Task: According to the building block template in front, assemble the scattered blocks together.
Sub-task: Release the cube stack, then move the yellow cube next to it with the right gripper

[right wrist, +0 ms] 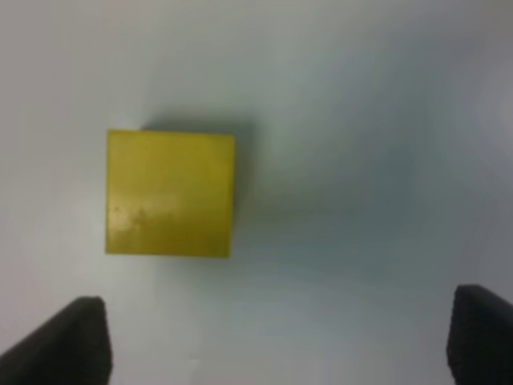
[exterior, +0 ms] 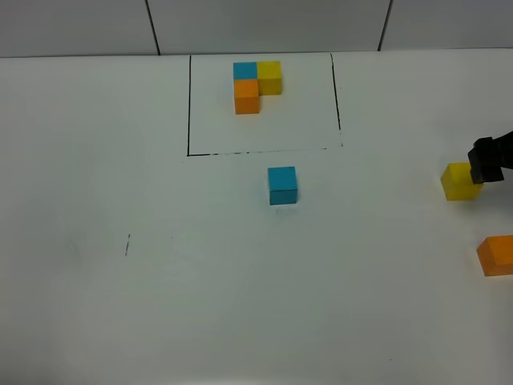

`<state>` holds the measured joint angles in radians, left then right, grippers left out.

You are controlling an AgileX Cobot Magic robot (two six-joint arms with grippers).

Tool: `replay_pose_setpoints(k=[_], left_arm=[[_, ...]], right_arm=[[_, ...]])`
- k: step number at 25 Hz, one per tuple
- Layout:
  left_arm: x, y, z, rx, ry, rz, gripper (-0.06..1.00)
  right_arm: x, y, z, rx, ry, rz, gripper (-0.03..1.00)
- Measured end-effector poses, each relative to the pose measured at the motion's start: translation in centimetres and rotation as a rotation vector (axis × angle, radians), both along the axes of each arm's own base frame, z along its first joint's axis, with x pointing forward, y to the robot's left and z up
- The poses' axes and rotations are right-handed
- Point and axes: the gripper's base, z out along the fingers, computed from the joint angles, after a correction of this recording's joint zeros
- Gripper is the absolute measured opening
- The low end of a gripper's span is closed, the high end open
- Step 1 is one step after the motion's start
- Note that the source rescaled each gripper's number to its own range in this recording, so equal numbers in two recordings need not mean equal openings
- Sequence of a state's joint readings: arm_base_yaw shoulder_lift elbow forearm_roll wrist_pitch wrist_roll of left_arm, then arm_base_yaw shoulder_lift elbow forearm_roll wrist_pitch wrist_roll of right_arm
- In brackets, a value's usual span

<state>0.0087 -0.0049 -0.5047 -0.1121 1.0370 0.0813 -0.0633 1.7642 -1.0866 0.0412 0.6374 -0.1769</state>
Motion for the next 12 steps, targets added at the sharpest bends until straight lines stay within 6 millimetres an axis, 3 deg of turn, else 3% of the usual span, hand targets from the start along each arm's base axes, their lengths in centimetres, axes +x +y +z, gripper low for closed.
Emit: replay_pose_setpoints(k=[7, 12], left_arm=[[0.0, 0.0, 0.0, 0.000, 0.000, 0.000, 0.70], [0.0, 0.0, 0.0, 0.000, 0.000, 0.000, 0.70]], right_arm=[[2.1, 1.1, -1.0, 0.036, 0.029, 0.042, 0.73], [3.0, 1.3, -3.1, 0.051, 0.072, 0.047, 0.73]])
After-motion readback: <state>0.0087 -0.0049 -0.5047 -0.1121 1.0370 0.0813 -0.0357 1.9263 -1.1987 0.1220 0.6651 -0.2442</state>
